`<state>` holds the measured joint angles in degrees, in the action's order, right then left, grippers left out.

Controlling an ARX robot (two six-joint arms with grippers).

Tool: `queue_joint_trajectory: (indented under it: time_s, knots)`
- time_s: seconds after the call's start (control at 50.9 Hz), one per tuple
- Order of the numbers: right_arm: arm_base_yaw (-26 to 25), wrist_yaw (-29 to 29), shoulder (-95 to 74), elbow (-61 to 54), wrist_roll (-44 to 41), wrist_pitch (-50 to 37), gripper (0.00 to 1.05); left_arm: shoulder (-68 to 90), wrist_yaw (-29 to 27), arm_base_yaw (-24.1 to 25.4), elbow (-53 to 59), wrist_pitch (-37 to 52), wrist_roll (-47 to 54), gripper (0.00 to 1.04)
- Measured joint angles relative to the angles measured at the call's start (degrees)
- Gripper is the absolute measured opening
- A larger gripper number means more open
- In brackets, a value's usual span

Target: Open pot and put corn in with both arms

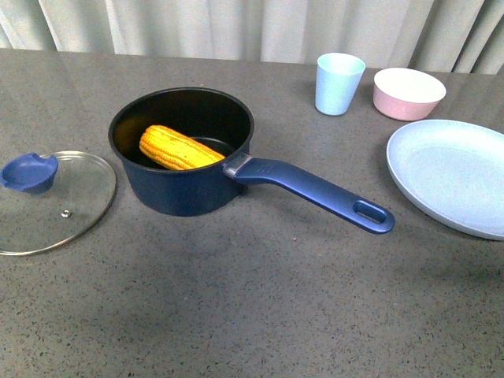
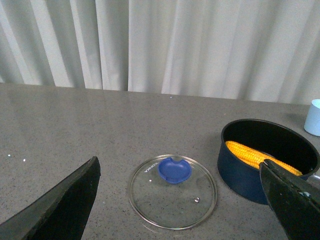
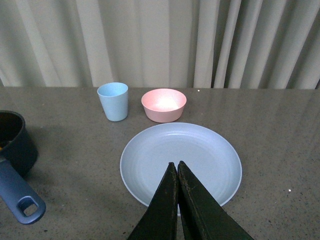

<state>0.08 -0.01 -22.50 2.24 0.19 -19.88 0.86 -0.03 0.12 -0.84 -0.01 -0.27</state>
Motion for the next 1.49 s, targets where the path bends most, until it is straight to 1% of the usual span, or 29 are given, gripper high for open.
queue_joint_trajectory:
  time_s: [0.197,0.531,0.766,0.825,0.845,0.884,1.493]
  knots:
    - [0.0,0.0,2.6,-0.9,0.0,0.1,0.02,0.0,0.0,0.0,0.0,0.0,0.0,0.96]
    - [0.0,0.0,9.5,-0.9,0.0,6.8,0.02,0.0,0.0,0.0,0.0,0.0,0.0,0.96]
    - [0.0,0.0,12.2,-0.9,0.0,9.5,0.02,0.0,0.0,0.0,0.0,0.0,0.0,0.96]
    - [0.0,0.1,14.8,-0.9,0.0,12.9,0.02,0.0,0.0,0.0,0.0,0.0,0.0,0.96]
    - [0.0,-0.2,17.2,-0.9,0.0,16.3,0.02,0.0,0.0,0.0,0.0,0.0,0.0,0.96]
    - [0.0,0.0,20.5,-0.9,0.0,19.2,0.02,0.0,0.0,0.0,0.0,0.0,0.0,0.96]
    - [0.0,0.0,22.1,-0.9,0.0,19.8,0.02,0.0,0.0,0.0,0.0,0.0,0.0,0.96]
